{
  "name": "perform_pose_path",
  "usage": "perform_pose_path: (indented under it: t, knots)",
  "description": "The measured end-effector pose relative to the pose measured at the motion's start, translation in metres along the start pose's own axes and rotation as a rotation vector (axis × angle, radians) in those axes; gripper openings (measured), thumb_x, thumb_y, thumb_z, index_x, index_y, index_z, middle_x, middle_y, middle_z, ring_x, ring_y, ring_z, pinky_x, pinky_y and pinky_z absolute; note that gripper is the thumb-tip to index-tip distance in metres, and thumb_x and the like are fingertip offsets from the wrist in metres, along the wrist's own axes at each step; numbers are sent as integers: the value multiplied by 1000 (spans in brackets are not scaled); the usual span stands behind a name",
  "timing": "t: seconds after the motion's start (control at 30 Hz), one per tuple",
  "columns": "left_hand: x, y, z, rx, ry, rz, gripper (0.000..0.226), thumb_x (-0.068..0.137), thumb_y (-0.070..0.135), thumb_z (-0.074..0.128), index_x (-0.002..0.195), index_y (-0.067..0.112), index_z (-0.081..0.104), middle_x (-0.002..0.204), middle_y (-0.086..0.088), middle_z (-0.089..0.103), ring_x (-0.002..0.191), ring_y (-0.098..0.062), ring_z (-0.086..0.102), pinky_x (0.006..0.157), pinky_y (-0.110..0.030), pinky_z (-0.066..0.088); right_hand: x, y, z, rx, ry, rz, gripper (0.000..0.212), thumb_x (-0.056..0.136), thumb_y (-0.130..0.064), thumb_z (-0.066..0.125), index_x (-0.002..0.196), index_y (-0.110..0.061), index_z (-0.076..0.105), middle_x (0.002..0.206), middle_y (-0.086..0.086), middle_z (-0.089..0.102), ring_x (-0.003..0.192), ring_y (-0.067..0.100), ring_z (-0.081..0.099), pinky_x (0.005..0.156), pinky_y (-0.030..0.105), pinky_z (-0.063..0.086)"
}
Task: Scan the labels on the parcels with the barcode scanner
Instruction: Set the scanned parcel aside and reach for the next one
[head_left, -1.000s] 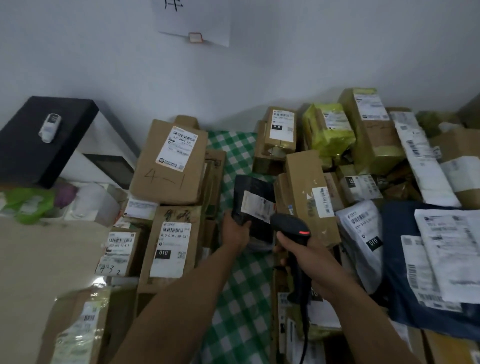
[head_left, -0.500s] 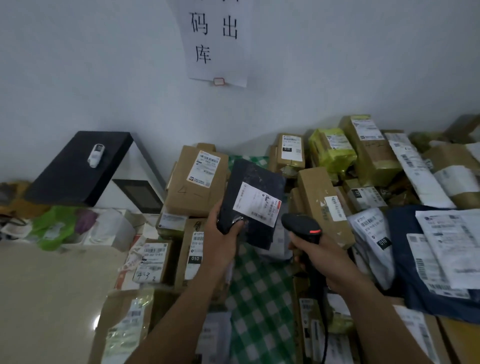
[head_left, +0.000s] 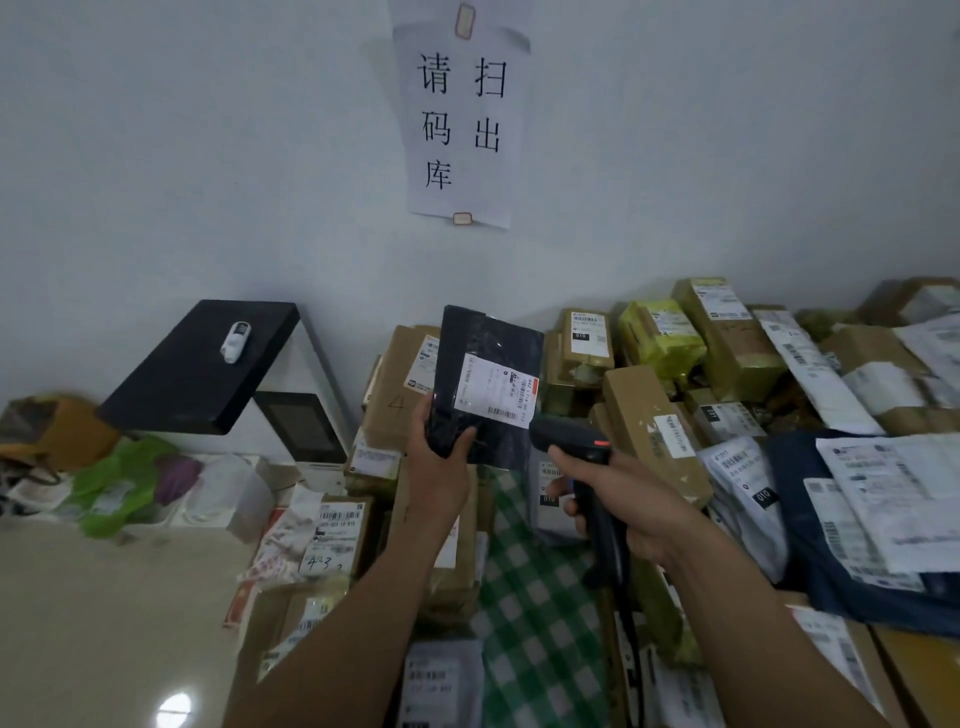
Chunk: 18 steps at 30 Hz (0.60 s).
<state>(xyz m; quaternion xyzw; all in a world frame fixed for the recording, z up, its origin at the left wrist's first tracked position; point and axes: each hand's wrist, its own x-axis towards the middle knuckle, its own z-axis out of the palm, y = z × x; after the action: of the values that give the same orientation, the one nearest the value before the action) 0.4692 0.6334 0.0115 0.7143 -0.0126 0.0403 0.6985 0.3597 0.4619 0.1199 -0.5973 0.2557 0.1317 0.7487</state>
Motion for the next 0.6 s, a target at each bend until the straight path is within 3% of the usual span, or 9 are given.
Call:
perform_pose_path:
  t: [0.13,0.23,0.43,0.6]
  knots:
    - [-6,3,-4,-14,20,-3,64,93,13,74,145,33,42,133,21,55,125,5,53,96,-16,52,-6,-1,3,16,-8,23,20,94,-25,74,111,-17,66,75,8,67,58,14,54,51,26,49]
    - [-8,3,-8,-11,31,-14,66,94,11,73,149,28,41,136,14,54,124,7,51,88,-7,49,-7,-1,3,21,-9,36,24,93,-26,75,111,-14,66,75,7,67,59,14,55,51,26,50]
    - [-10,6,-15,-1,48,-25,67,95,10,71,150,31,40,135,19,53,122,12,50,87,-6,50,-4,-1,5,11,-8,52,32,90,-28,78,118,-15,67,79,9,69,60,16,57,53,28,52]
    - [-14,7,-23,-5,82,-36,65,94,8,72,146,35,42,133,20,53,121,11,51,91,-11,52,-1,0,11,1,-47,58,26,93,-27,75,116,-20,67,84,12,74,61,16,56,52,27,49]
